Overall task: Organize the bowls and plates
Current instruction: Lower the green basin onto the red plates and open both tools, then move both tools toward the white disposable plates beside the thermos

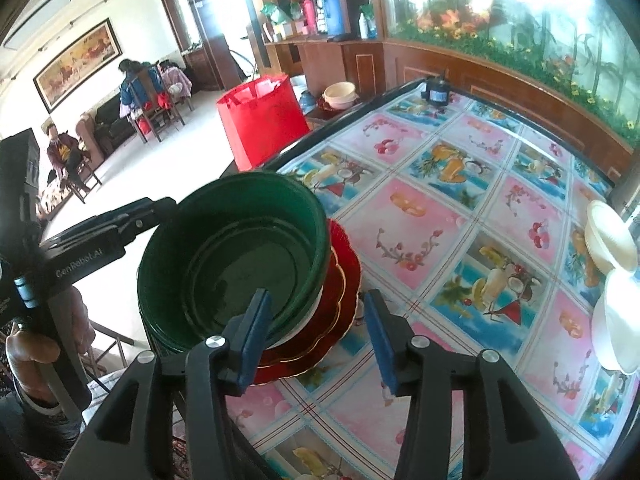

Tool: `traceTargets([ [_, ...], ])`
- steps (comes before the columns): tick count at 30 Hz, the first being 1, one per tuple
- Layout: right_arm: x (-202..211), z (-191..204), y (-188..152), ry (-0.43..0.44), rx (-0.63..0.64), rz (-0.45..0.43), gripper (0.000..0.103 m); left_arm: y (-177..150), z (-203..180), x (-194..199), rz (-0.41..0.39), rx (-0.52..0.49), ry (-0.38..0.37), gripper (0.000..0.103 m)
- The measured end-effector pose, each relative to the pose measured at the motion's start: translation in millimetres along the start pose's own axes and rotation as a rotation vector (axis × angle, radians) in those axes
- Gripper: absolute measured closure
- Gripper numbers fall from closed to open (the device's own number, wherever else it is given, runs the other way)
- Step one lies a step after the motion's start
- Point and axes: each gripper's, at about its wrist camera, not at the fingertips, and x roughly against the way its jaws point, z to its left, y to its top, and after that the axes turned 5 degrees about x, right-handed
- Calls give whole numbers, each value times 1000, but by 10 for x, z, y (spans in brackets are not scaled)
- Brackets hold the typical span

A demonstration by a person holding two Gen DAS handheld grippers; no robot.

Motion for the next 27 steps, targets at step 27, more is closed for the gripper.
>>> traceTargets([
  [27,515,-1197,-900,-118,-277,-12,43,-507,-1932,-316,147,-307,-237,45],
])
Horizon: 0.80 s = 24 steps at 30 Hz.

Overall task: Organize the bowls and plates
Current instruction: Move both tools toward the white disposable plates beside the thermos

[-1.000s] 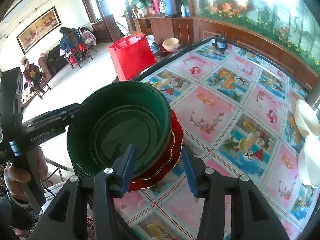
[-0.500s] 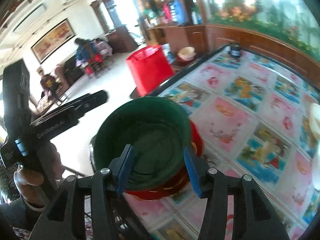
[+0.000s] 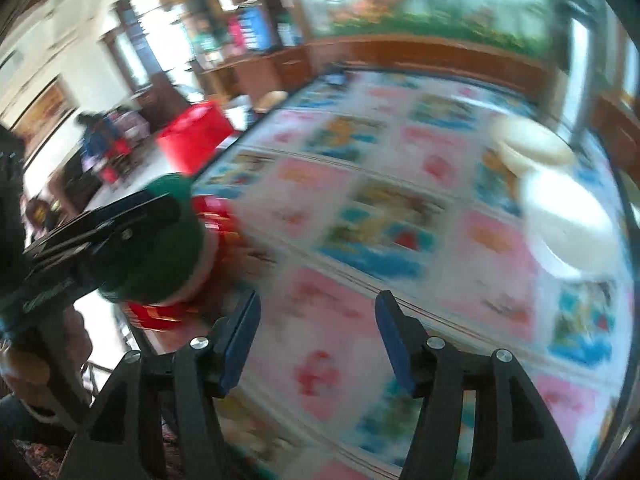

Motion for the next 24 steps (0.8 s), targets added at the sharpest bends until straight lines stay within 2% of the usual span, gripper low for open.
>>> traceTargets([
  [4,92,-395,-134,-42,-66,6,43,-14,-395,-307,53,-56,-22,45],
  [8,235,-751,-208,-94,-121,-4,43,-35,-688,-504,66,-95,-23,45],
  [18,420,-1241,-258,-185,-183,-13,43,43,-1149,-910,86,-119,-29,45],
  [21,449,-1379,-221,-249,-194,-14,42,84,-1263,-1021,86,-127,-21,45],
  [24,423,-1492,-192,-257,-202,-4,40,124,-1379,-1142,95,-136,-18,45],
])
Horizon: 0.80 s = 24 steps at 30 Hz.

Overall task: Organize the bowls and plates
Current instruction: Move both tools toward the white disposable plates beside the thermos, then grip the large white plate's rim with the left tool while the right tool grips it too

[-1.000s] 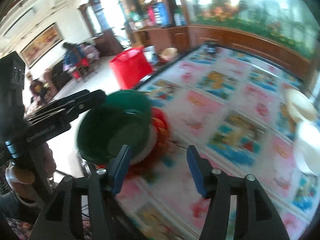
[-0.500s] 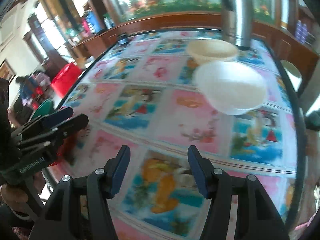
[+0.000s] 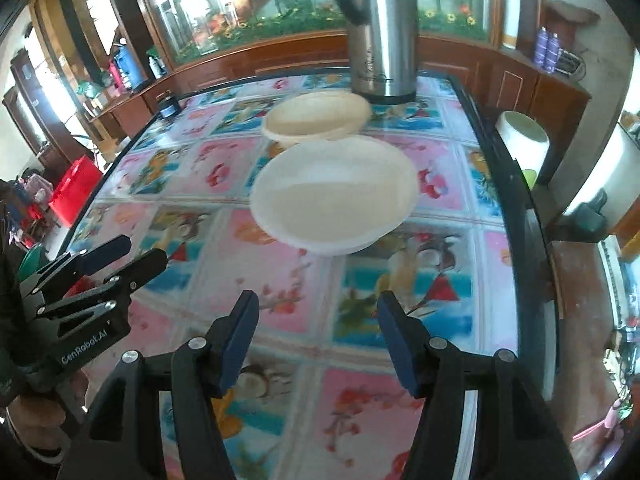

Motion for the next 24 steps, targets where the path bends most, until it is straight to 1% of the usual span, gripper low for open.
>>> traceTargets([
  [3,-90,-111,83,-37,-7,10,40,68,-89,-104,7,-7,9,45],
  [7,-176,-255,169,-1,-42,10,40,175,-182,-229,16,-8,11,45],
  [11,-274,-448,300,-9,-63,24,40,310,-224,-367,21,1,23,45],
  [15,-390,-634,408,-16,-87,41,40,429,-232,-513,35,42,8,45],
  [19,-517,-789,477,5,-121,53,40,491,-250,-727,81,72,-6,45],
  [24,-654,-837,558,25,-115,68,40,549,-326,-900,108,78,-11,45],
])
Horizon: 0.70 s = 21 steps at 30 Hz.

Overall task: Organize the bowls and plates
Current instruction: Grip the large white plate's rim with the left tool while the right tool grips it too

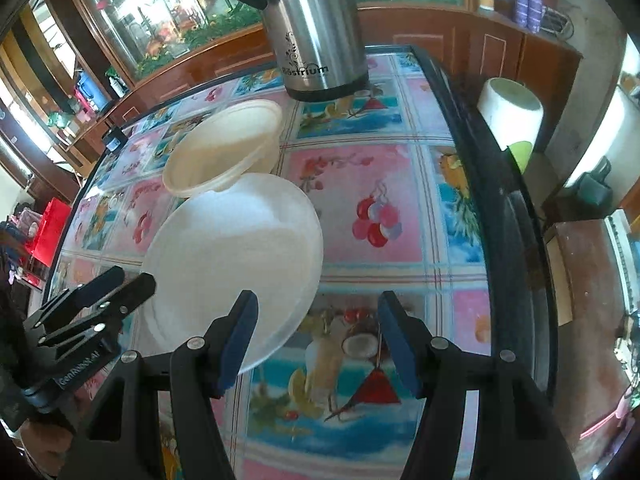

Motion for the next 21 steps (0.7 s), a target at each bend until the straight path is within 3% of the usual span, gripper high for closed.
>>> traceTargets([
  [3,-85,-21,65,4,3,10,43,37,-51,-64,5,-2,0,45],
  [6,-155,-19,111,16,21,19,61,58,-78,-165,31,-6,-9,45],
  [7,-177,-9,119,21,33,27,73,56,-80,-196,42,-6,-13,46],
  [8,-218,19,118,33,55,47,84,48,-83,-228,52,-9,-6,62],
  [9,-243,42,109,49,71,60,86,30,-92,-261,64,-23,4,87],
  [10,-247,74,86,60,87,64,89,10,-102,-291,81,-38,-2,88],
  [21,20,331,-239,57,143,32,88,-276,23,7,76,-62,-26,88],
])
